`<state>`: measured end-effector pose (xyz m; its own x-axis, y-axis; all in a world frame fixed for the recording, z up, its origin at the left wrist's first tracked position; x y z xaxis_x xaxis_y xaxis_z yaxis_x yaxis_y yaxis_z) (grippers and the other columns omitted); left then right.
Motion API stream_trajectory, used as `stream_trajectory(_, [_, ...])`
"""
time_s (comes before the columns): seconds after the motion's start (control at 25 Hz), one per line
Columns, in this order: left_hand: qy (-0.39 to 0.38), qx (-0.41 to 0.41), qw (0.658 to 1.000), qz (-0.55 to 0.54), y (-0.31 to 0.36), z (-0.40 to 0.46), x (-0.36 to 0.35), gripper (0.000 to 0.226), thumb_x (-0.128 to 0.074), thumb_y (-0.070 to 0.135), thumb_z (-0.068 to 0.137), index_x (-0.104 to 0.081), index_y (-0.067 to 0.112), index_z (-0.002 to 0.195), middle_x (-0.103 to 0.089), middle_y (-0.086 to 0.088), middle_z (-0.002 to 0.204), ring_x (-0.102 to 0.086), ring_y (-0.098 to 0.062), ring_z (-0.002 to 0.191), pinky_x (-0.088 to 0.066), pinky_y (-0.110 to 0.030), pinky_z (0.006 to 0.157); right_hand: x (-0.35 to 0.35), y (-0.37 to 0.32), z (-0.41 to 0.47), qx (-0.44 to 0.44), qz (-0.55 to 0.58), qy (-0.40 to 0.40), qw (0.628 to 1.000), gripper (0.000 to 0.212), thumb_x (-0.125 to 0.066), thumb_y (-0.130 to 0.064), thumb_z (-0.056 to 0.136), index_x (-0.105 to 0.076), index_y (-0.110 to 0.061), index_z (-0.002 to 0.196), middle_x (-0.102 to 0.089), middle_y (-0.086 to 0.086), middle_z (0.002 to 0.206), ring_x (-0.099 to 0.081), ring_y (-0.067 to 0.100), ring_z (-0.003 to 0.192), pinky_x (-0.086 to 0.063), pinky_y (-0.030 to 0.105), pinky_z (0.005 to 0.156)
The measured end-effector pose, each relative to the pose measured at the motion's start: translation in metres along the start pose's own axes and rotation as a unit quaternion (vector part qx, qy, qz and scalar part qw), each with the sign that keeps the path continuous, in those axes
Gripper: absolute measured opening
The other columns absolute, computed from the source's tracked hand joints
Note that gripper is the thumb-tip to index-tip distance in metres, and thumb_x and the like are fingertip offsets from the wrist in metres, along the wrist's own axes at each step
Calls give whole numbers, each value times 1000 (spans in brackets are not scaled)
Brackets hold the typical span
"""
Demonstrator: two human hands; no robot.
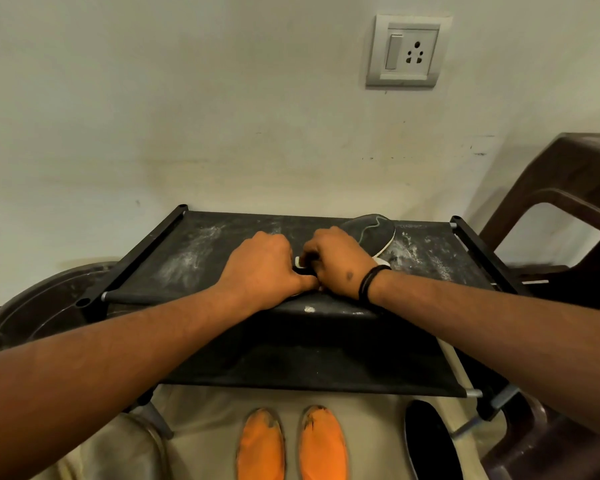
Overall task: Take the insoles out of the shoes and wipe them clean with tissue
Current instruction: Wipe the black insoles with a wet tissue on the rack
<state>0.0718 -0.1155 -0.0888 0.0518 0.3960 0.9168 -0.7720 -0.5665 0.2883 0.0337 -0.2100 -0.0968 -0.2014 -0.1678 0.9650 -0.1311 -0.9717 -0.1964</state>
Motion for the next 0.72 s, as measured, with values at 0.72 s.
stream_trajectory(0.72, [-14, 7, 1000, 3, -1, 0, -1, 54, -73, 76, 66, -76, 24, 78, -69, 6, 67, -63, -8, 62, -58, -35, 62, 6, 21, 2, -21, -31, -45, 998, 37, -62, -8, 89, -70, -26, 120, -65, 1, 118, -57, 24, 113, -48, 41, 92])
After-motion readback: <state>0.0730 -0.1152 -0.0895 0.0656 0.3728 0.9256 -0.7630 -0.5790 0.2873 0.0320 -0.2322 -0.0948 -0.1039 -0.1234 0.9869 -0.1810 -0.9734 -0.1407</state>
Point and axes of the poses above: each hand's wrist, its own z-axis towards the middle knuckle, its own x-axis out of the back of the hand, y = z × x, the point moved 9 cm from there along z, towards the middle knuckle
